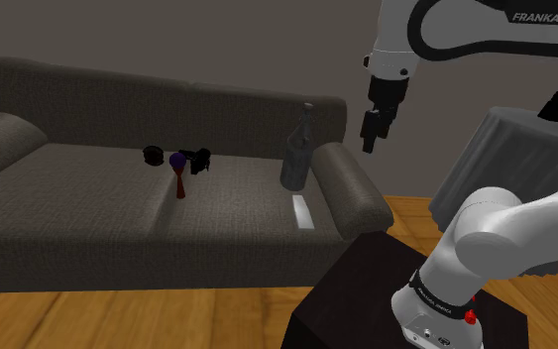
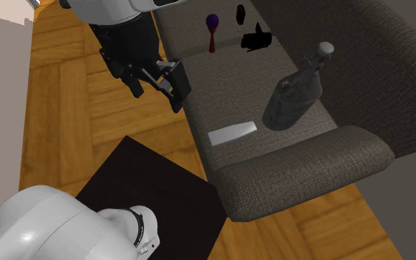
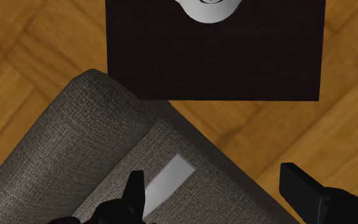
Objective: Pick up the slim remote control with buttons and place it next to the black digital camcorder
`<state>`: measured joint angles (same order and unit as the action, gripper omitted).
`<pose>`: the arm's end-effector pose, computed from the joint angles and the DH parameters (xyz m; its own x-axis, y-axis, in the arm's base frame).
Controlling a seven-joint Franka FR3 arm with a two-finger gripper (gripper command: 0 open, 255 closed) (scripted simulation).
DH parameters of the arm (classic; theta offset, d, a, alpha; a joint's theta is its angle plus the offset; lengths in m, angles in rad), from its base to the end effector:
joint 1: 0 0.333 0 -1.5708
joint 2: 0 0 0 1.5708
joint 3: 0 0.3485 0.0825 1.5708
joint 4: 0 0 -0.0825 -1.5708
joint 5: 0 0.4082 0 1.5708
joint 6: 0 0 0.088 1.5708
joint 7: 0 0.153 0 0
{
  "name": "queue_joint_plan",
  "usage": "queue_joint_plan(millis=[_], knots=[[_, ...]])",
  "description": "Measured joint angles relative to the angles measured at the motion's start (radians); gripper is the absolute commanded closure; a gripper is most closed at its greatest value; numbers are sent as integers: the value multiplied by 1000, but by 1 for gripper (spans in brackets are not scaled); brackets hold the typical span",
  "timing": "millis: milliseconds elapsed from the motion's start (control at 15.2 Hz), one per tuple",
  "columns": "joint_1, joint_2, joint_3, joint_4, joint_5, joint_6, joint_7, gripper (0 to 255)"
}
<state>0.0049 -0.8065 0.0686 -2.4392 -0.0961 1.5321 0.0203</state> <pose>0.2904 0.0100 0.5306 0.9949 0.0233 -0.0982 0.0377 -0.9884 0.1469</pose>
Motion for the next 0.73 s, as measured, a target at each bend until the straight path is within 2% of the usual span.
queue_joint_plan(millis=[198, 726], knots=[[-10, 19, -3, -26, 1, 46, 19, 0], [-70, 189, -13, -141, 14, 348, 151, 0]])
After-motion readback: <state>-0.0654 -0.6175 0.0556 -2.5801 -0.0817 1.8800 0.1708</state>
